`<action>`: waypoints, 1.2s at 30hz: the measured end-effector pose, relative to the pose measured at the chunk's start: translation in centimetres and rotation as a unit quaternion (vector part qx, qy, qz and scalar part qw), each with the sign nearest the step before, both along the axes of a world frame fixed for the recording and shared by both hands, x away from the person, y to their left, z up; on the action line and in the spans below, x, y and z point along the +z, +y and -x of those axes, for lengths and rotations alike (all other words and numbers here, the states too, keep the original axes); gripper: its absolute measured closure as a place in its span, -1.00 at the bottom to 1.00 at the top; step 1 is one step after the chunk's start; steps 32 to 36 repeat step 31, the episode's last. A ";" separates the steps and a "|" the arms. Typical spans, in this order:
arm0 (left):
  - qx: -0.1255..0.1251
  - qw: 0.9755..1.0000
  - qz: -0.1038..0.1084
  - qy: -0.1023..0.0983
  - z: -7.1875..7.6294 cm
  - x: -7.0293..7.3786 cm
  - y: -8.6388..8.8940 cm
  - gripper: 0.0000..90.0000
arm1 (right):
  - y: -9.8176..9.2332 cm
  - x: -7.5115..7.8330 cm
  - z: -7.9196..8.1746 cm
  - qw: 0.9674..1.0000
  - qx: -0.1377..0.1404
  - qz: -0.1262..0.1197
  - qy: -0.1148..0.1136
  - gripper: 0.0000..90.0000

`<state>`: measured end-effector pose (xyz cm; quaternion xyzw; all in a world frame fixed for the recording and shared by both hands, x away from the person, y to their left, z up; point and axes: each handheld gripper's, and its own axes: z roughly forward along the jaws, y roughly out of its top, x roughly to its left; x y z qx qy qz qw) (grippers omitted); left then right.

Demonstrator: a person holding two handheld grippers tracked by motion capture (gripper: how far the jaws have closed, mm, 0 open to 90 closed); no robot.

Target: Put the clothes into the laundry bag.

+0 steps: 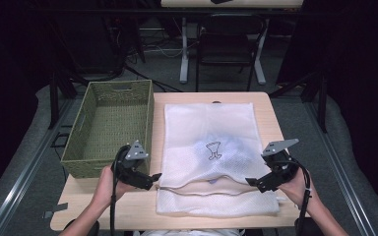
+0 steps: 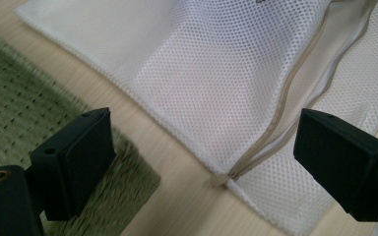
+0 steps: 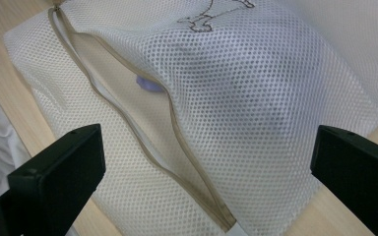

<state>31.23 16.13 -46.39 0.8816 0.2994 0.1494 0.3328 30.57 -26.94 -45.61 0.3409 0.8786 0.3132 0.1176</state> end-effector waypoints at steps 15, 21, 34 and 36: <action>0.058 0.998 0.012 0.009 3.3 -1.6 4.1 -0.86 | -3.8 -2.2 3.3 0.998 -0.060 -0.026 0.026 -1.00; 0.072 0.997 0.012 0.017 3.8 -2.9 4.8 -0.90 | -4.8 -3.8 3.9 0.996 -0.077 -0.032 0.038 -1.00; 0.076 0.996 0.018 0.036 3.3 -3.9 5.0 -0.95 | -4.6 -4.8 3.8 0.995 -0.082 -0.021 0.052 -1.00; 0.076 0.996 0.018 0.036 3.3 -3.9 5.0 -0.95 | -4.6 -4.8 3.8 0.995 -0.082 -0.021 0.052 -1.00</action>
